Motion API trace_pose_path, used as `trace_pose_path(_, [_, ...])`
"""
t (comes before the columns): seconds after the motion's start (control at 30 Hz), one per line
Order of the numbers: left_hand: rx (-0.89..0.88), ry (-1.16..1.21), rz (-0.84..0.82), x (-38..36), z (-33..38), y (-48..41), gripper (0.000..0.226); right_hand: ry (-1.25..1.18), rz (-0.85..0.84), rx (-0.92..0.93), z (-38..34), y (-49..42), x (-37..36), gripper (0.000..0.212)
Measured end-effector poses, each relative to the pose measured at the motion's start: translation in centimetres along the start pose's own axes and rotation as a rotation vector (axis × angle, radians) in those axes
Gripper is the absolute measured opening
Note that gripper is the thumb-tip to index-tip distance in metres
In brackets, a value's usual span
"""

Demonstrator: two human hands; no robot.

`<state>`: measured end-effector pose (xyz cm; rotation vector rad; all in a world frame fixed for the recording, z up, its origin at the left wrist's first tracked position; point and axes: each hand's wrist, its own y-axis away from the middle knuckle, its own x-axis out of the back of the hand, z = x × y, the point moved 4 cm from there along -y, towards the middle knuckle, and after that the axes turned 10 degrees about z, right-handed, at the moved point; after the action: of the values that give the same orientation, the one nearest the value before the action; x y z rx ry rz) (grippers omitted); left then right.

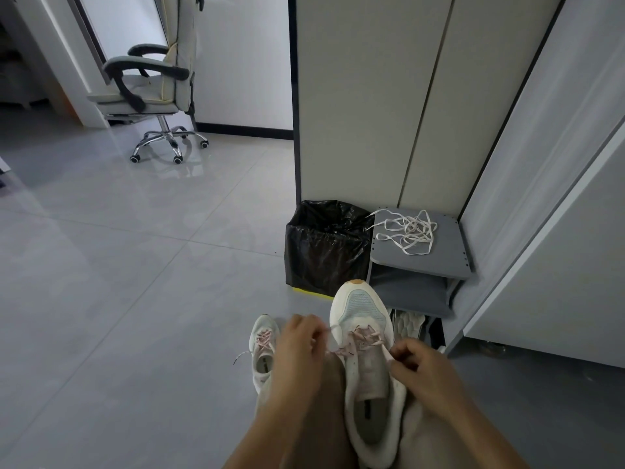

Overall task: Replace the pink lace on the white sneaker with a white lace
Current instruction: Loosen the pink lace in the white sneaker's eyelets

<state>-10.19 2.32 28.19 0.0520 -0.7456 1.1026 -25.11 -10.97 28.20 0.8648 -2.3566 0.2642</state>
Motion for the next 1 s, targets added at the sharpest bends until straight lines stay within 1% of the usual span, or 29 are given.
trace_pose_path(0.03, [0.046,-0.065,0.046,0.9,-0.6,-0.5,0.015,-0.013,0.008,0.027,-0.3,0.1,-0.1,0.012])
trace_pose_path(0.1, [0.110,-0.210,0.079,1.9,-1.4,-0.6,0.047,-0.024,0.041,0.111,-1.0,0.2,-0.4,0.014])
trace_pose_path(0.13, [0.093,-0.215,0.109,2.1,-0.9,-0.3,0.057,0.041,0.078,0.189,-1.5,0.1,-0.6,0.019])
trace_pose_path(0.17, [0.072,-0.194,0.121,1.9,-0.4,0.3,0.060,0.158,0.115,0.297,-1.9,-0.1,-0.7,0.022])
trace_pose_path(0.2, [0.064,-0.157,0.115,1.7,0.2,0.9,0.057,0.271,0.133,0.413,-2.3,-0.5,-1.1,0.022])
trace_pose_path(0.23, [0.084,-0.122,0.060,1.3,0.7,1.6,0.047,0.357,0.141,0.524,-2.7,-0.8,-1.7,0.023])
trace_pose_path(0.27, [0.076,-0.131,-0.026,0.6,1.0,2.2,0.035,0.418,0.124,0.597,-3.0,-1.1,-2.3,0.024])
trace_pose_path(0.3, [0.012,-0.180,-0.101,0.1,1.5,2.8,0.028,0.455,0.105,0.636,-3.4,-1.3,-2.7,0.024])
trace_pose_path(0.37, [-0.163,-0.293,-0.168,-0.6,2.1,3.8,0.018,0.506,0.082,0.712,-3.8,-1.7,-3.2,0.024])
trace_pose_path(0.43, [-0.218,-0.299,-0.127,-0.3,2.5,4.0,0.016,0.475,-0.019,0.740,-3.8,-1.9,-3.1,0.018])
trace_pose_path(0.47, [-0.240,-0.279,-0.114,-0.3,2.7,3.8,0.017,0.397,-0.085,0.700,-3.6,-2.1,-2.6,0.014])
trace_pose_path(0.53, [-0.189,-0.257,-0.115,-0.2,2.3,3.4,0.019,0.207,-0.154,0.572,-2.4,-2.1,-0.6,0.013])
trace_pose_path(0.6, [-0.185,-0.268,-0.089,0.0,2.0,3.1,0.030,0.059,-0.047,0.501,-0.5,-1.9,1.9,0.019])
trace_pose_path(0.63, [-0.168,-0.230,-0.094,0.1,2.1,3.0,0.040,-0.012,0.009,0.462,0.6,-1.6,3.1,0.026])
trace_pose_path(0.67, [-0.157,-0.233,-0.115,-0.3,1.9,3.0,0.049,-0.044,0.043,0.436,1.4,-1.3,3.7,0.033])
trace_pose_path(0.7, [-0.163,-0.224,-0.131,-0.7,1.6,3.1,0.050,-0.080,0.043,0.398,1.9,-1.1,3.8,0.034])
trace_pose_path(0.77, [-0.166,-0.159,-0.133,-1.1,1.4,3.2,0.046,-0.029,0.049,0.441,1.5,-0.9,3.0,0.033])
trace_pose_path(0.83, [-0.155,-0.131,-0.154,-1.1,1.6,3.3,0.044,0.124,0.073,0.524,-0.6,-0.8,1.4,0.035])
trace_pose_path(0.9, [-0.156,-0.107,-0.179,-1.1,1.5,3.5,0.030,0.309,0.128,0.620,-2.5,-0.9,-0.4,0.024])
trace_pose_path(0.93, [-0.161,-0.092,-0.164,-0.8,1.6,3.5,0.026,0.379,0.152,0.681,-3.4,-0.8,-1.4,0.022])
trace_pose_path(0.97, [-0.171,-0.083,-0.153,-0.6,1.7,3.4,0.025,0.456,0.147,0.735,-3.8,-1.0,-2.2,0.021])
trace_pose_path(1.0, [-0.173,-0.082,-0.163,-0.5,1.6,3.4,0.024,0.483,0.117,0.738,-3.9,-1.1,-2.7,0.017])
